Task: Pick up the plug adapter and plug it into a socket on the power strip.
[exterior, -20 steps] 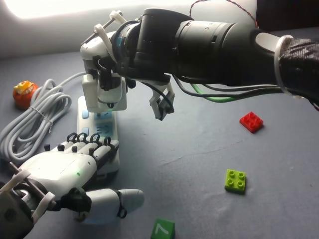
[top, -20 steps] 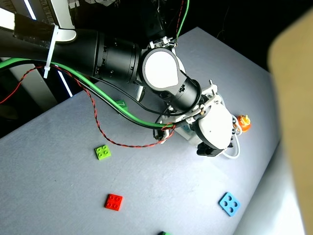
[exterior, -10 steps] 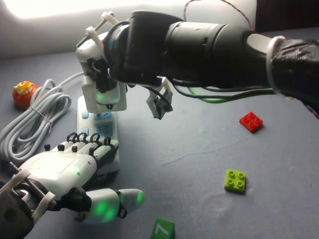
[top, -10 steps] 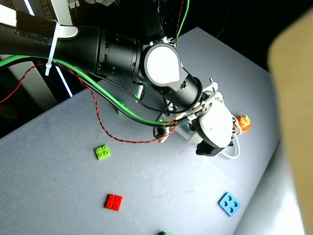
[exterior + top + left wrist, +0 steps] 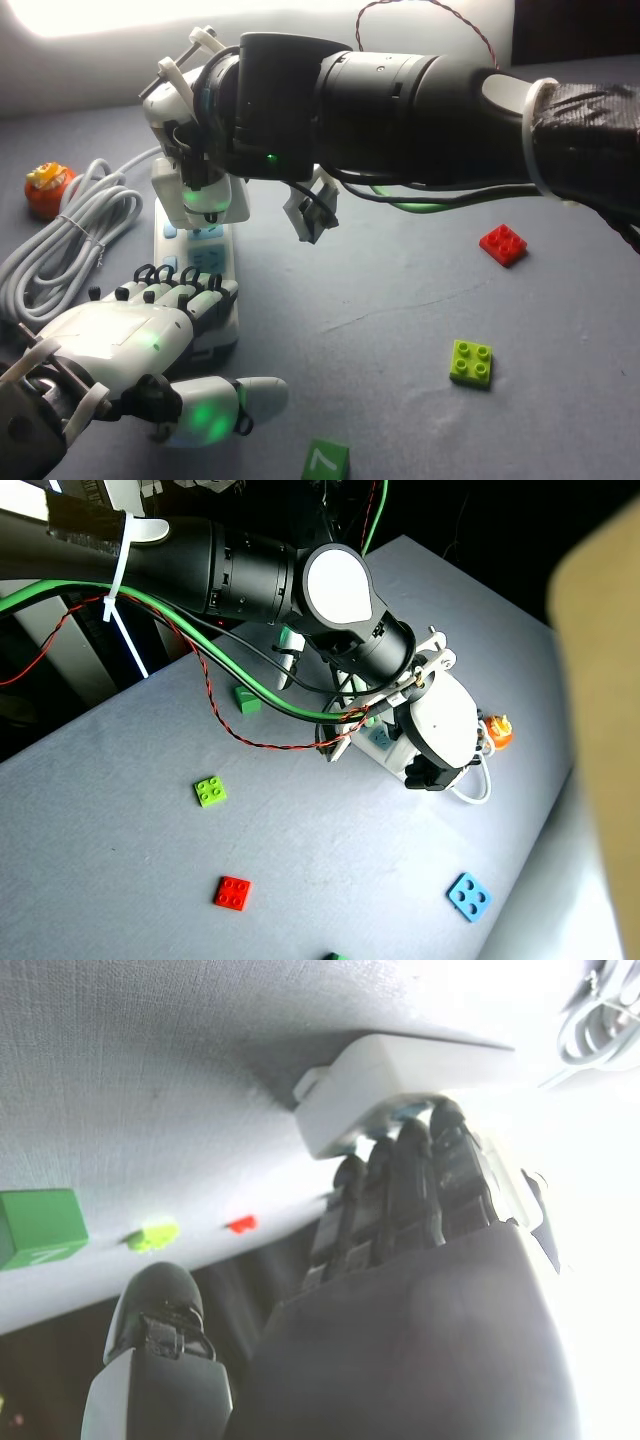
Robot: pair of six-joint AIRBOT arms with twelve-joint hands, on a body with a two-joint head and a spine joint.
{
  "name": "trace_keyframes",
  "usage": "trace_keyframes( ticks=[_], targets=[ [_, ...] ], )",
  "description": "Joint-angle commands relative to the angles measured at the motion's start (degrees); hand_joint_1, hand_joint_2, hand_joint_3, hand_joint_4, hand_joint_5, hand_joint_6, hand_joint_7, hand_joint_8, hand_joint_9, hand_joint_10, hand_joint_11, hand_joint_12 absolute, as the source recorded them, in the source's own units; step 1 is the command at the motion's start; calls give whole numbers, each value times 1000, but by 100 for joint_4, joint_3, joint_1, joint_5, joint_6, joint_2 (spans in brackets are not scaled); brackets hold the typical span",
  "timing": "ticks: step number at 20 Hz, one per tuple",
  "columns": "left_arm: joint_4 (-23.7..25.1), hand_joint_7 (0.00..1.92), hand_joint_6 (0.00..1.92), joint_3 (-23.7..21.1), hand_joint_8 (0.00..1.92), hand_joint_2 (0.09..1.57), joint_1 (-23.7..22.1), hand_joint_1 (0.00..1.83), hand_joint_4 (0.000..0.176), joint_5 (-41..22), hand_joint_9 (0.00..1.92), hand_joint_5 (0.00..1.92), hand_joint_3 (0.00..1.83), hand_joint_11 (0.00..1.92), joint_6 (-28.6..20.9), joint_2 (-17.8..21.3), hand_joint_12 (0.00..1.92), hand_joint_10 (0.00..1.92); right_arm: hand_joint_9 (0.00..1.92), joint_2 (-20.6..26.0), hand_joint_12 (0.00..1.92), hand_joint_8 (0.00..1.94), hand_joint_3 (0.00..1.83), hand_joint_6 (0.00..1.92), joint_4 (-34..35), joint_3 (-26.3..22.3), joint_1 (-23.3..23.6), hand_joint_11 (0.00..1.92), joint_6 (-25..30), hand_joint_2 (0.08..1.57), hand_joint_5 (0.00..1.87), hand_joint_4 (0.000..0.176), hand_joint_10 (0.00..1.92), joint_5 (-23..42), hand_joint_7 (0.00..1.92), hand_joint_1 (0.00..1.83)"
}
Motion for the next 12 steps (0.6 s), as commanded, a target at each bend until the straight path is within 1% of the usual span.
trace_keyframes(
  ticks=[1,4,8,10,11,12],
  targets=[
    [71,38,5,41,5,1118,-12,0,0,-128,22,73,0,0,-8,-12,0,2,1063,-13,927,837,0,1025,-122,-26,-29,913,72,1085,920,0,956,334,1034,1381],
    [71,62,8,43,12,1113,-13,0,0,-116,52,88,0,31,-8,-12,14,12,1046,-14,933,878,2,1052,-122,-16,-112,907,108,1092,910,0,975,341,1008,1378],
    [71,47,3,43,2,1118,-13,0,0,-93,33,84,0,9,-8,-12,7,1,1067,-30,910,803,0,1023,-122,1,-243,915,74,1081,918,0,945,408,1057,1382],
    [71,49,4,39,5,1112,-13,0,0,-83,38,83,0,18,-7,-11,12,6,1054,-63,906,821,0,1040,-122,0,-298,921,-31,1086,908,0,967,410,1047,1381],
    [71,35,0,38,0,1106,-13,0,0,-81,26,64,0,6,-7,-11,7,0,1102,-74,893,811,0,1044,-122,0,-309,921,-50,1102,931,0,537,431,1088,1260],
    [71,48,7,34,6,1121,-13,0,0,-81,37,79,1,14,-7,-11,11,5,1087,-84,891,784,0,1015,-122,0,-313,936,-55,1082,928,0,844,456,1072,1359]
  ],
)
